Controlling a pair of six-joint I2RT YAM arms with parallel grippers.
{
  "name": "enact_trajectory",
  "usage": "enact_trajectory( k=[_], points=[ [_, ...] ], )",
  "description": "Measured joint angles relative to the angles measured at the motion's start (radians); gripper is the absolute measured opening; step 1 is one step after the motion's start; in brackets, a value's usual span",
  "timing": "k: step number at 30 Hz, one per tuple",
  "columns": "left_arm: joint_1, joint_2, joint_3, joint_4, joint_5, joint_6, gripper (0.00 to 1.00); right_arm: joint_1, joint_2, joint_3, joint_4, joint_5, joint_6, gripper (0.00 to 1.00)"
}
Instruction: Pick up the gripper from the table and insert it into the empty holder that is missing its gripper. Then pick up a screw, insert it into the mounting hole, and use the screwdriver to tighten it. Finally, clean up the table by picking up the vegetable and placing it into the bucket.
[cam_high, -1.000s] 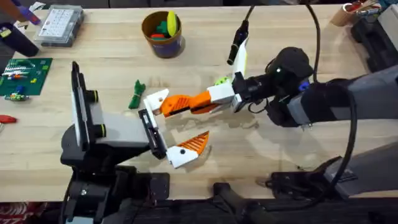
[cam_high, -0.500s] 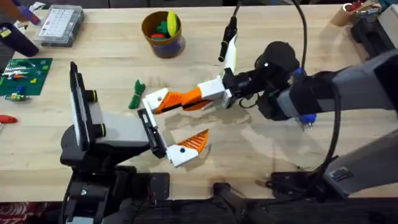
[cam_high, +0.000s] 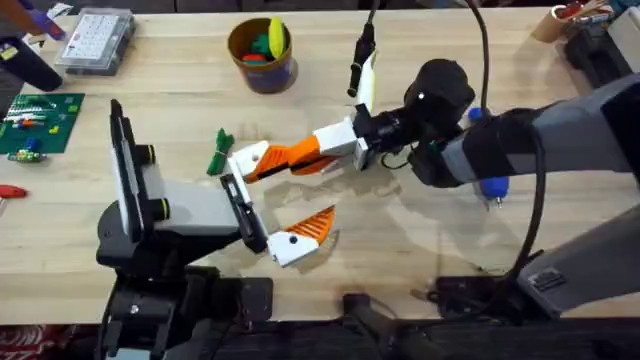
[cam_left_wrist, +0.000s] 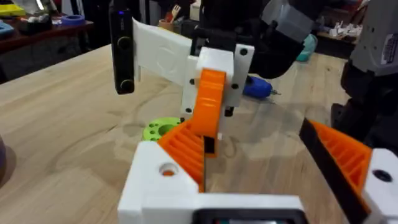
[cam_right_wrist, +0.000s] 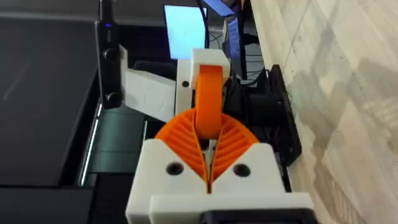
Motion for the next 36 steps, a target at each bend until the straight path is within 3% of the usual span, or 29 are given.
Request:
enact_trajectory(
  k=[36],
  points=[
    [0.0,0.0,0.0,0.0,0.006,0.0,0.986,-0.01,0.026,0.033,-0.003,-0.029,-0.004,0.011]
  ],
)
